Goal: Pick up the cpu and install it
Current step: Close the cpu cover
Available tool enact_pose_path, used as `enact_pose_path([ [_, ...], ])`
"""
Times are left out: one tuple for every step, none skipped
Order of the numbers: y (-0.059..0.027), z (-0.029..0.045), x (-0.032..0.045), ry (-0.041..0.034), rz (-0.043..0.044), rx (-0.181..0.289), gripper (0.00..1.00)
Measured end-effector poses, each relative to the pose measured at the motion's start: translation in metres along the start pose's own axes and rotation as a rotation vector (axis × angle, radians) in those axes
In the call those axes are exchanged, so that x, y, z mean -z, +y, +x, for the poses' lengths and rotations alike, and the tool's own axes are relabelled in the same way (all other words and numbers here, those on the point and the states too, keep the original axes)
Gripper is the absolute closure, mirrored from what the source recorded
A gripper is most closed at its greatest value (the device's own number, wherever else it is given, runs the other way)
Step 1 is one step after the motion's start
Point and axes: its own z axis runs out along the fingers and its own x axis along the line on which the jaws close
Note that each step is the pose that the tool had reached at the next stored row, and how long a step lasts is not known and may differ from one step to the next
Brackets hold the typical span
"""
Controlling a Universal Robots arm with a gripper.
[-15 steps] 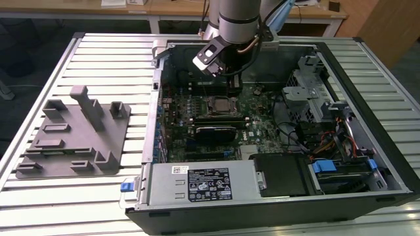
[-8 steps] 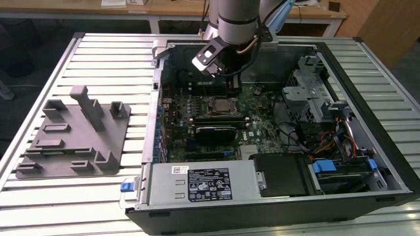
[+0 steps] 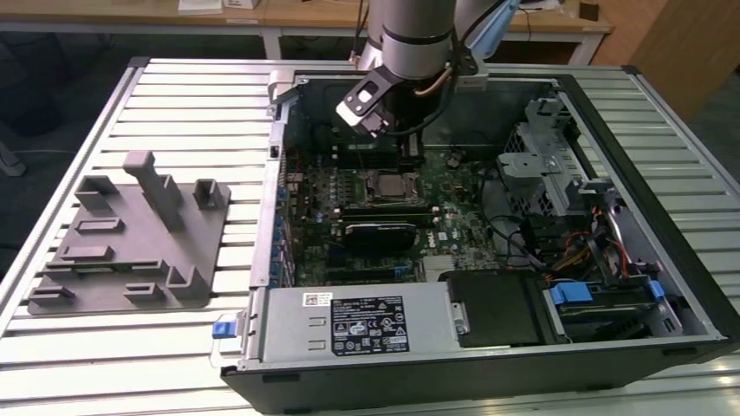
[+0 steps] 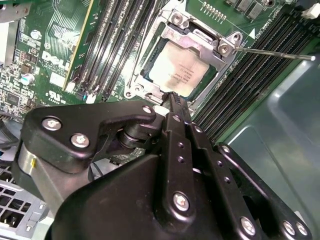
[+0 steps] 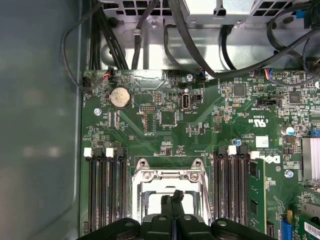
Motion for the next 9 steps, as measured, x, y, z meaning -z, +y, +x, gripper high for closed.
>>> enact_pose_path([
  [-0.0003,0.0000,-0.0001,0.0000,-0.0001,0.000,0.89],
  [-0.0006,0.0000,-0.0003,0.0001,-0.0001,0.000,0.89],
  [-0.0009,0.0000,-0.0004,0.0001,-0.0001,0.000,0.89],
  [-0.0012,0.0000,-0.0004,0.0000,0.0000,0.000,0.89],
  [-0.0013,0.0000,-0.0005,0.0001,0.0000,0.000,0.89],
  [-0.0016,0.0000,-0.0006,0.0000,0.0000,0.000,0.89],
  [-0.0018,0.0000,-0.0007,0.0001,0.0000,0.000,0.89],
  [-0.0020,0.0000,-0.0008,0.0001,-0.0001,0.000,0.89],
  [-0.0022,0.0000,-0.0009,0.0001,-0.0001,0.000,0.89],
])
